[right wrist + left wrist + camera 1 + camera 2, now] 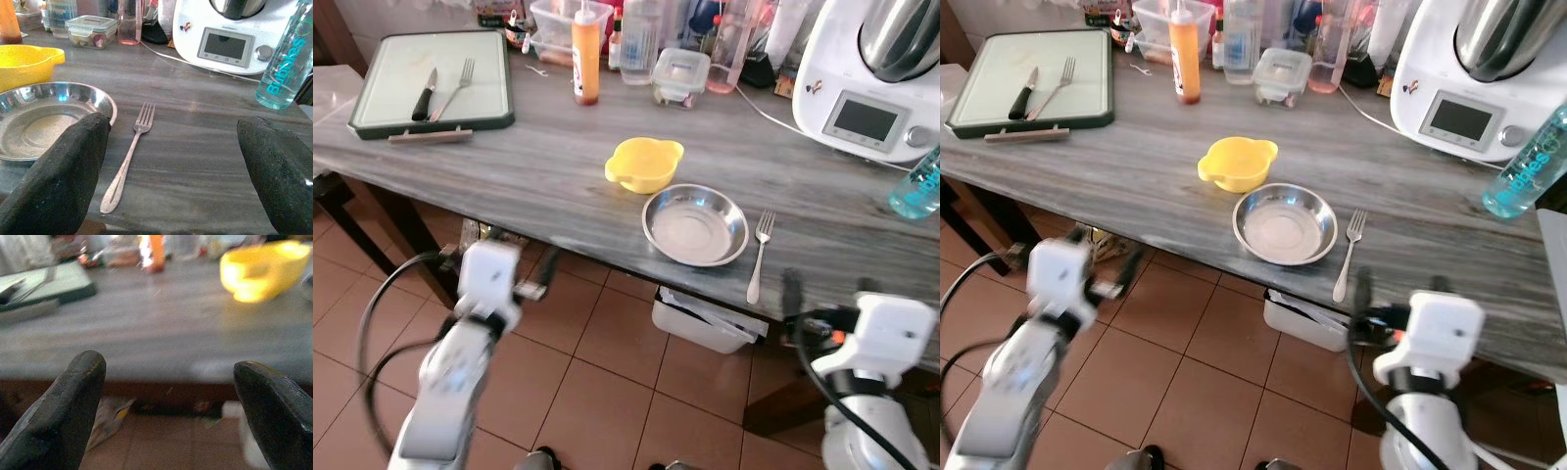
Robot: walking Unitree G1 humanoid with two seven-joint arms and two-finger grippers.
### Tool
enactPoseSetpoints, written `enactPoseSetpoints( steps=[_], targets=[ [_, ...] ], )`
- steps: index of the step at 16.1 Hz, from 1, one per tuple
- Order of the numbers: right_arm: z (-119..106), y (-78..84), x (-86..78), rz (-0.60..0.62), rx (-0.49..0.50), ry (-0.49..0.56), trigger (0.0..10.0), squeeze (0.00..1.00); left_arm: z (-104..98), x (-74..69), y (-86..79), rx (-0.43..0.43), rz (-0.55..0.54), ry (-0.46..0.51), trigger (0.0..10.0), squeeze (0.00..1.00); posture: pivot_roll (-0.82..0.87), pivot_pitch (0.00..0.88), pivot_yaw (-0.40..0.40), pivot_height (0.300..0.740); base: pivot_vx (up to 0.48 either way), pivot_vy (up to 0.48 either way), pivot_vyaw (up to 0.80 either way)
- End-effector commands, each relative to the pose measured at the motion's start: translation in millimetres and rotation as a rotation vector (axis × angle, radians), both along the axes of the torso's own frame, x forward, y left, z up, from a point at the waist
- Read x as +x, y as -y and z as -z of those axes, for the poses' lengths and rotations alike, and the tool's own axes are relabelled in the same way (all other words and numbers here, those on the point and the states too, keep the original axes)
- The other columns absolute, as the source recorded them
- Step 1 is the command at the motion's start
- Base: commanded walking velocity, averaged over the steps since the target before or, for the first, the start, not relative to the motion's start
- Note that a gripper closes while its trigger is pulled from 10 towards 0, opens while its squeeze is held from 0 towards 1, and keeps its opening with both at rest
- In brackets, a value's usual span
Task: Setting the table
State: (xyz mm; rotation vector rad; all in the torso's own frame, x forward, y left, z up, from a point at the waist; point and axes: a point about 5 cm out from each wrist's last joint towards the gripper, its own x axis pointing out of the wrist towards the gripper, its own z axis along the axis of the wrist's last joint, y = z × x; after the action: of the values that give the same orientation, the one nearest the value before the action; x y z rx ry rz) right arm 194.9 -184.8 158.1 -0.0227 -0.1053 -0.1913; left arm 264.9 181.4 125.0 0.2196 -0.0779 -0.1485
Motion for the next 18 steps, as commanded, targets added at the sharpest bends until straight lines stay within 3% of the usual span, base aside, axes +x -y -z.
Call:
enactPoseSetpoints(
  steps=[1,7,9,12,14,18],
  targets=[
    [12,3.0,-6.0,-0.01,0.009,-0.035,10.0,0.0,10,-5.9,-9.3,0.028,-0.04,-0.029,10.0,0.0,0.09,0.129,-0.069,0.74,0.0,0.0,0.0],
    [26,-0.8,-8.3,-0.062,0.015,-0.081,10.0,0.0,19,-13.1,-10.9,0.056,-0.038,-0.028,10.0,0.0,0.09,0.136,-0.084,0.74,0.0,0.0,0.0],
    [27,-0.2,-7.7,-0.066,0.013,-0.076,10.0,0.0,20,-12.6,-8.5,0.042,-0.029,-0.02,10.0,0.0,0.09,0.136,-0.084,0.74,0.0,0.0,-0.66],
    [28,-1.2,-6.7,-0.068,0.008,-0.072,10.0,0.0,23,-6.8,-6.1,0.039,-0.007,-0.02,10.0,0.0,0.08,0.139,-0.073,0.74,0.0,0.0,-0.78],
    [27,-2.9,-4.5,-0.067,0.014,-0.063,10.0,0.0,30,0.0,-14.4,0.071,-0.039,-0.033,10.0,0.0,0.08,0.139,-0.07,0.74,0.0,0.0,-0.7],
    [25,-6.9,-2.1,-0.079,0.012,-0.049,10.0,0.0,29,9.1,-13.4,0.064,-0.035,-0.037,10.0,0.0,0.08,0.143,-0.066,0.74,0.0,0.0,0.0]
  ],
)
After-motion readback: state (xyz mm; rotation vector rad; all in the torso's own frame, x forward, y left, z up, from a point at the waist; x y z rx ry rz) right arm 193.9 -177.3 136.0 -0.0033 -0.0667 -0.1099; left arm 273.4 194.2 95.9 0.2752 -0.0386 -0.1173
